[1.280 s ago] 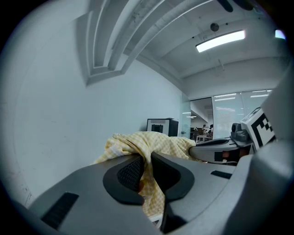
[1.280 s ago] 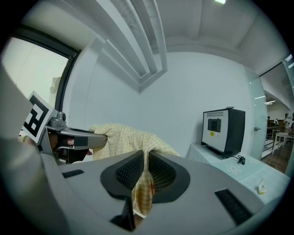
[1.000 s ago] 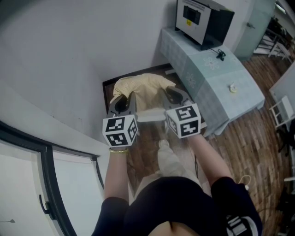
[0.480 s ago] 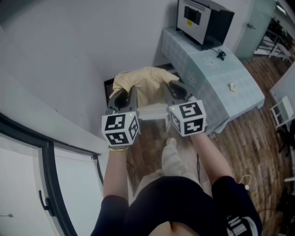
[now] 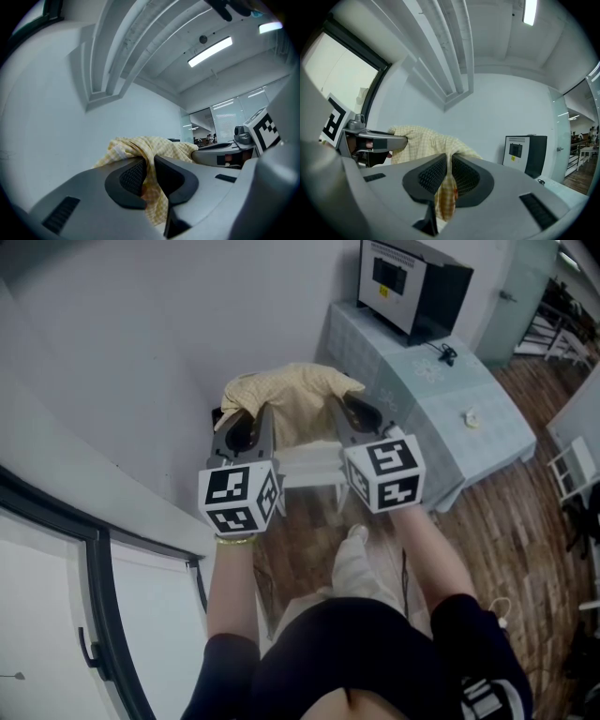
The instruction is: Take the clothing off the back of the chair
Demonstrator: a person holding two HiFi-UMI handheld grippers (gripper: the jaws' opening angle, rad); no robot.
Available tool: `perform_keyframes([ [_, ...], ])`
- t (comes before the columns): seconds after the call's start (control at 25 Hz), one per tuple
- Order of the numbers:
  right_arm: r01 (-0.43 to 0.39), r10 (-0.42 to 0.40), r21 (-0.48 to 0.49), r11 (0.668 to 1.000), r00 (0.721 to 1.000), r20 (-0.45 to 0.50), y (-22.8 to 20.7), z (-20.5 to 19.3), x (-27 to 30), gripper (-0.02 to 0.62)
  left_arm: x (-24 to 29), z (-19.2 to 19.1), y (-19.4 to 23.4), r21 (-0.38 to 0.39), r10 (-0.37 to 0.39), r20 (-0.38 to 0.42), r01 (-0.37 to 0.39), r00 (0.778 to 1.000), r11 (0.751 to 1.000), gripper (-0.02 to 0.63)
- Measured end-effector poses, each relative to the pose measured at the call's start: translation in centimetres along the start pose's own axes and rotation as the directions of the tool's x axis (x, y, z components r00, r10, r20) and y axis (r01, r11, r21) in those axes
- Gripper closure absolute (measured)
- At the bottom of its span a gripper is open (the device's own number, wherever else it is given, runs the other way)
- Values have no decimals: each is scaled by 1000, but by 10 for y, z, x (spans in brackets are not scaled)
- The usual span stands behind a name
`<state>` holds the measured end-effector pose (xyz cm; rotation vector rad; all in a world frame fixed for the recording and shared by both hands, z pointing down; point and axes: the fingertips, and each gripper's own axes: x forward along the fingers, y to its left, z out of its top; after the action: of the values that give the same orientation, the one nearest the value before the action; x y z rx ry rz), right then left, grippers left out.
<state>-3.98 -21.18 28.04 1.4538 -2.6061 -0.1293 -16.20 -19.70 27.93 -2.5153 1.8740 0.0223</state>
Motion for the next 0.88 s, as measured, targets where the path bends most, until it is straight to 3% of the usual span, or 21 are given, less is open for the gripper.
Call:
perform_keyframes([
  [0.36,-13,14,-24,1000,999,36,3,19,-4,548,-4,16,3,1,11,36,-11,999,1000,560],
  [0.88,-2,3,-33,999,1000,25,1,14,-4,551,-1,11,1,-25,3,30,-2,1000,1000,560],
])
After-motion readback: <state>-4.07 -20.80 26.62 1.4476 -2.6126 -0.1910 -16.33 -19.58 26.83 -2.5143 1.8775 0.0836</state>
